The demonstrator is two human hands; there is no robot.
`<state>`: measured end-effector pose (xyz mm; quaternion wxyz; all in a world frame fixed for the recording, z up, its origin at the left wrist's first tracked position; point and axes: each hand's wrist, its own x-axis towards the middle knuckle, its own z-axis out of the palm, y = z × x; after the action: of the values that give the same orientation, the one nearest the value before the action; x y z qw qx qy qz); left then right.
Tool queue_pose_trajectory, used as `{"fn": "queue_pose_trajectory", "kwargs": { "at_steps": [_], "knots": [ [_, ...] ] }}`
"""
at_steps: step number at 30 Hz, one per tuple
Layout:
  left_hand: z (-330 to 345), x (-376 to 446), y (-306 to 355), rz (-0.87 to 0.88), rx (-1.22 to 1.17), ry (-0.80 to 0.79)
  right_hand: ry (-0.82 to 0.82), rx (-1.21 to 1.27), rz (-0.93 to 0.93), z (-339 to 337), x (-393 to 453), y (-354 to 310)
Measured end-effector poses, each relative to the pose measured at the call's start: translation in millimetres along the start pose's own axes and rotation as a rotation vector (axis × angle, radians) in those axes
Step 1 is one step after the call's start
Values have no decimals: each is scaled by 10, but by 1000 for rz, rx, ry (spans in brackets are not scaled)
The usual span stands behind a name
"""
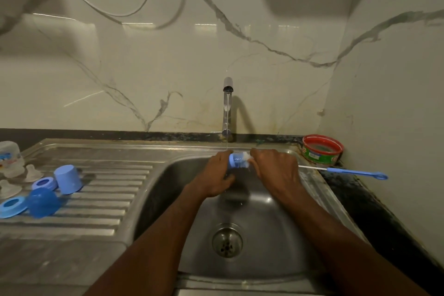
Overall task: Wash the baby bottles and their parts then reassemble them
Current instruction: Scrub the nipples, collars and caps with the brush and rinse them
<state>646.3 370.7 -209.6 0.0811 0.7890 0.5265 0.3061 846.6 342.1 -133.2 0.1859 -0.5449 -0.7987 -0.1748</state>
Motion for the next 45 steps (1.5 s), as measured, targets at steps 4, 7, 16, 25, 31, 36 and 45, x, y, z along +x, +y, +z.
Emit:
{"fn": "queue_pose_trajectory", "kwargs": {
  "at_steps": [4, 7, 16, 25, 31, 36, 45],
  "knots": [
    [-131, 36, 22, -40, 40, 200, -2, -11, 19, -35, -5, -16],
    [-229, 102, -3, -111, 19, 394, 11, -76, -58, -83, 20, -171],
    [65, -5, -12, -7, -51, 55, -134, -302, -83, -96, 212, -203],
    [-63, 84, -101, -204, 54, 352, 46, -180, -90, -58, 249, -174],
    [-121, 54, -25, -44, 44, 261, -28, -18, 85, 119, 193, -70],
    [-310, 15, -128, -138, 123, 309, -177, 144, 26, 94, 137, 70],
    [-283, 30, -30, -140, 132, 334, -43, 10, 43, 49, 67, -13]
  ]
}}
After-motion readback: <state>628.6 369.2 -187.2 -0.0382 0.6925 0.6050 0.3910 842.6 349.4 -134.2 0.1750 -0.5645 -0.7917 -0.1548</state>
